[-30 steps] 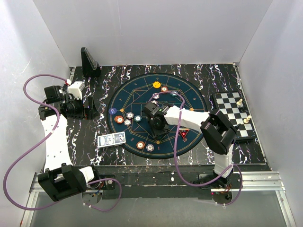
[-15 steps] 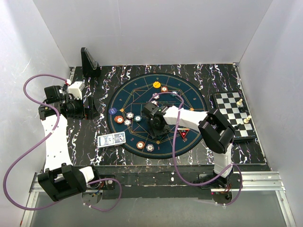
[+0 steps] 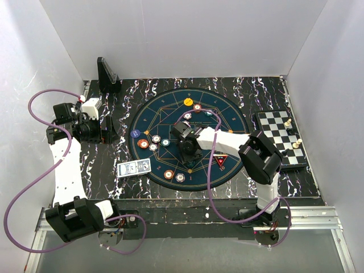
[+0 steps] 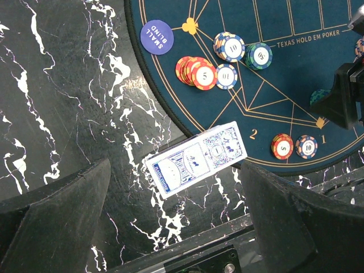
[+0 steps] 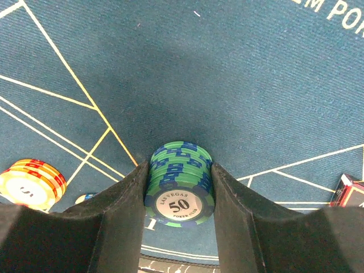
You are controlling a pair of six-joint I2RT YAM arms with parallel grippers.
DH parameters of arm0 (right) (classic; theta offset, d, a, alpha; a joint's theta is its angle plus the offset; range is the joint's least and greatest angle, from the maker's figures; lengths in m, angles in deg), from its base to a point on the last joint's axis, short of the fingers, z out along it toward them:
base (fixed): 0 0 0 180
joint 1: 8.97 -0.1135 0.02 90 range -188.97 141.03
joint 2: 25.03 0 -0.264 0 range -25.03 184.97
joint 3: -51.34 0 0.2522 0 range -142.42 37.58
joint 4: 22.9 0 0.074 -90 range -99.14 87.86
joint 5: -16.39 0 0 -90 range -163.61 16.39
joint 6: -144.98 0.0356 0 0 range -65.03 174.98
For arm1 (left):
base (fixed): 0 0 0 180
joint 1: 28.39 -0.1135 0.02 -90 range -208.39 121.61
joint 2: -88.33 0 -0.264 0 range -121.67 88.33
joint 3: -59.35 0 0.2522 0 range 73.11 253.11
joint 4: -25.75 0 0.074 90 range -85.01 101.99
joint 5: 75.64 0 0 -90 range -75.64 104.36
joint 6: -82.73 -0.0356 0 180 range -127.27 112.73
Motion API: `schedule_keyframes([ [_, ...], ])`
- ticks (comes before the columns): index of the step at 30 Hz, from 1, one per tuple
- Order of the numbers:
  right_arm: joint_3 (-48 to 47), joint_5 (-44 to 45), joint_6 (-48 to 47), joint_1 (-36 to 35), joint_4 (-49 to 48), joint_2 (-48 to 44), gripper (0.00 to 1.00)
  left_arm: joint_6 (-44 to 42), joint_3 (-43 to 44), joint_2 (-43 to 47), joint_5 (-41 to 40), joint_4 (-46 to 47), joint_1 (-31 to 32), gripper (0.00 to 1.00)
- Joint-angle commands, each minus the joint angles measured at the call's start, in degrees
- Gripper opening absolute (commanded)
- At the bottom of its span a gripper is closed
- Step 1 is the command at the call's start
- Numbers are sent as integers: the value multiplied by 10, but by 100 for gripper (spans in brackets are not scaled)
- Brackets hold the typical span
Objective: Distribute texas hold em gaming equipment
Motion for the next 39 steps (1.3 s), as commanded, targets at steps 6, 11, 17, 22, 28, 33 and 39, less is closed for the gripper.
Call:
schedule_keyframes([
  [6, 4, 17, 6, 3, -2, -33, 45, -11, -1, 17, -2, 2, -3, 100],
  [11, -1, 22, 2, 3, 13, -38, 53, -9, -2, 17, -1, 3, -3, 100],
  [17, 1, 21, 2, 3, 14, -51, 57, -10, -3, 18, -2, 2, -3, 100],
  [22, 1, 20, 2, 3, 17, -48, 58, -8, -3, 18, -2, 4, -3, 100],
  [28, 0, 8, 2, 3, 19, -31, 58, -10, -3, 19, -5, 3, -4, 100],
  [33, 7, 2, 4, 3, 11, -28, 57, -10, -2, 20, -7, 4, -4, 100],
  [39, 1, 4, 2, 3, 13, -23, 57, -10, -1, 20, -4, 3, -4, 100],
])
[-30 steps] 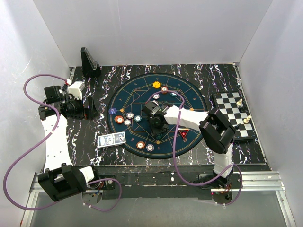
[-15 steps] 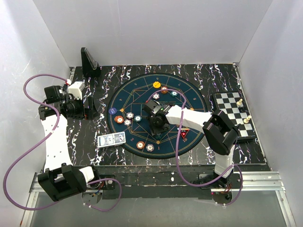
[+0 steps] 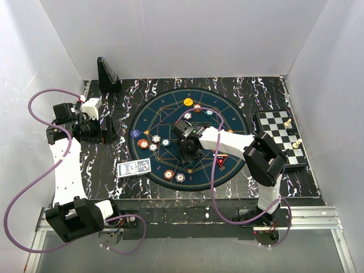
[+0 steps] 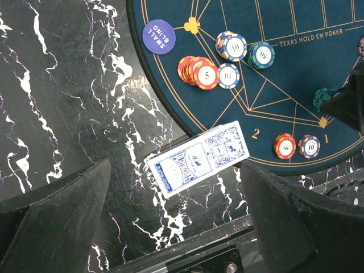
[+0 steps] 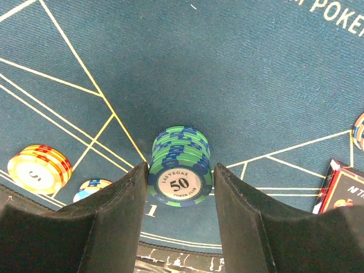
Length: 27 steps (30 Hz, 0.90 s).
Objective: Distribute texas hold em gaming equipment
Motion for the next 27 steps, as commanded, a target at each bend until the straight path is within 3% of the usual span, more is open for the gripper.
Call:
schedule_keyframes([
  [1, -3, 0, 2, 3, 2, 4, 58, -5, -2, 19, 0, 3, -3, 100],
  [20, -1, -9, 2, 3, -2, 15, 51, -5, 7, 18, -2, 3, -3, 100],
  [24, 7, -8, 4, 3, -8, 12, 43, -5, 11, 16, -2, -1, -4, 100],
  [27, 15, 0, 9, 7, -12, -5, 22, -5, 18, 15, -1, -4, -4, 100],
])
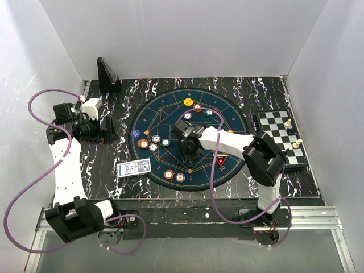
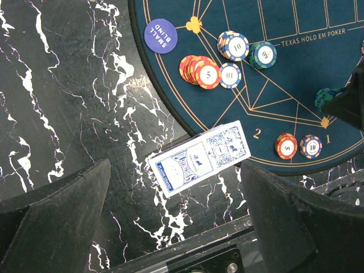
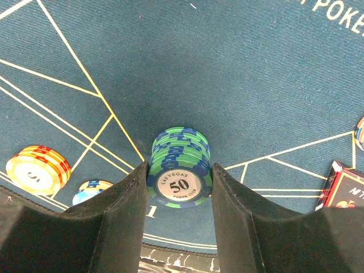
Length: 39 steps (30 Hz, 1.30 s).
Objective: Distribute texas hold em gaming equipment
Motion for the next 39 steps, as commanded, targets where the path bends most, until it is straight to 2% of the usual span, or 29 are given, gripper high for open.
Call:
schedule_keyframes([
  [1, 17, 6, 12, 9, -11, -16, 14, -5, 19, 14, 3, -3, -3, 100],
  [4, 25, 11, 8, 18, -11, -47, 2, -5, 24, 11, 4, -6, -4, 100],
  [5, 27, 15, 8, 21, -7, -56, 1, -6, 25, 11, 4, -6, -4, 100],
  [16, 101, 31, 15, 69, -3, -135, 1, -13, 19, 3, 15, -6, -3, 100],
  [23, 187, 21, 36, 91, -39, -136, 1, -29, 11, 1, 26, -12, -3, 100],
  [31, 216, 27, 56, 115, -52, -114, 1, -32, 6, 2, 26, -12, -4, 100],
  [33, 221, 34, 59, 119, -49, -115, 11, -32, 7, 1, 26, -11, -4, 100],
  [37, 228, 28, 60, 120, -49, -122, 39, -39, 7, 1, 32, -14, -3, 100],
  [39, 225, 19, 59, 120, -46, -132, 47, -50, 4, -2, 36, -19, -4, 100],
])
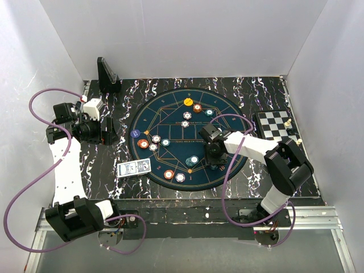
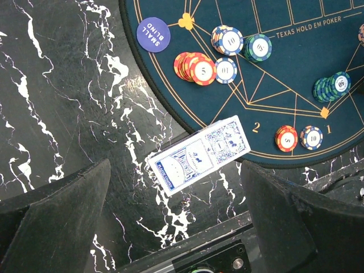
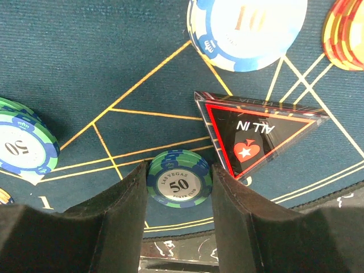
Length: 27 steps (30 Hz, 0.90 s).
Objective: Distribute texas hold em gaming equipment
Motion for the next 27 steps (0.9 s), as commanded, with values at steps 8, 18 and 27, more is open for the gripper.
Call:
schedule_keyframes([
  [8, -55, 5, 3, 8, 49, -73, 65, -137, -18, -5, 59, -42, -3, 100],
  [18, -122, -24, -11, 4, 75, -129, 78, -293, -75, 13, 138, -74, 3, 100],
  [27, -94, -34, -7, 4, 51, -148, 79, -407, -154, -12, 113, -51, 78, 87],
])
